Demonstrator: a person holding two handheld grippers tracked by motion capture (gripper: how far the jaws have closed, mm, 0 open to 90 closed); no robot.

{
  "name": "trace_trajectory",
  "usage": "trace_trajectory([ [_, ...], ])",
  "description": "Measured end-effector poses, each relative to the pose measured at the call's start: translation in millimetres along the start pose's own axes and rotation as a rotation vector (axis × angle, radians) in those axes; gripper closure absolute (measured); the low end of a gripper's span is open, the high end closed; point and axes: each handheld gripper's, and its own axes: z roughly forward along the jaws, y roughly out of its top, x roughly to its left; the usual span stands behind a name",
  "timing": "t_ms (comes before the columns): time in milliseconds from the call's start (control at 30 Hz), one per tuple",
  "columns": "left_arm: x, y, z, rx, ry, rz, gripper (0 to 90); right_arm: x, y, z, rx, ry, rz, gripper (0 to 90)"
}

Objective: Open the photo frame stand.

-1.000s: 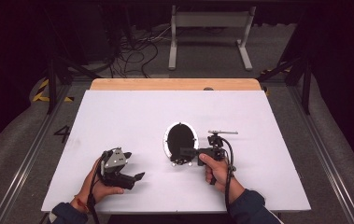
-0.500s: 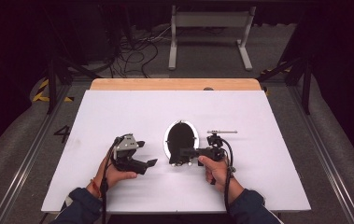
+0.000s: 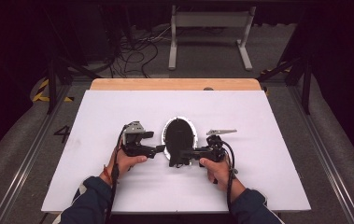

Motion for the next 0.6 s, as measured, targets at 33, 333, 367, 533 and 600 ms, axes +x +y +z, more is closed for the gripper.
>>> trace_trajectory([
  [33,-1.9,-0.3,2.3,0.006,-0.011,-0.021,17.4,0.7,0.2,0.0,0.001,-0.001,-0.015,68.6],
  [333,1.4,2.0,11.5,-0.003,-0.119,-0.079,16.4,10.6,1.8,-0.6,0.017,-0.019,-0.131,68.7],
  [367,3.3,2.1,10.9,-0.017,-0.130,-0.092,17.0,10.2,1.6,-0.7,0.016,-0.016,-0.134,68.7],
  [533,10.3,3.4,14.9,-0.011,-0.089,-0.116,14.1,11.3,1.5,-0.8,0.016,-0.013,-0.157,68.8],
  [600,12.6,3.0,19.2,-0.003,-0.097,-0.140,14.1,12.4,1.6,-0.6,0.017,-0.011,-0.168,68.8],
])
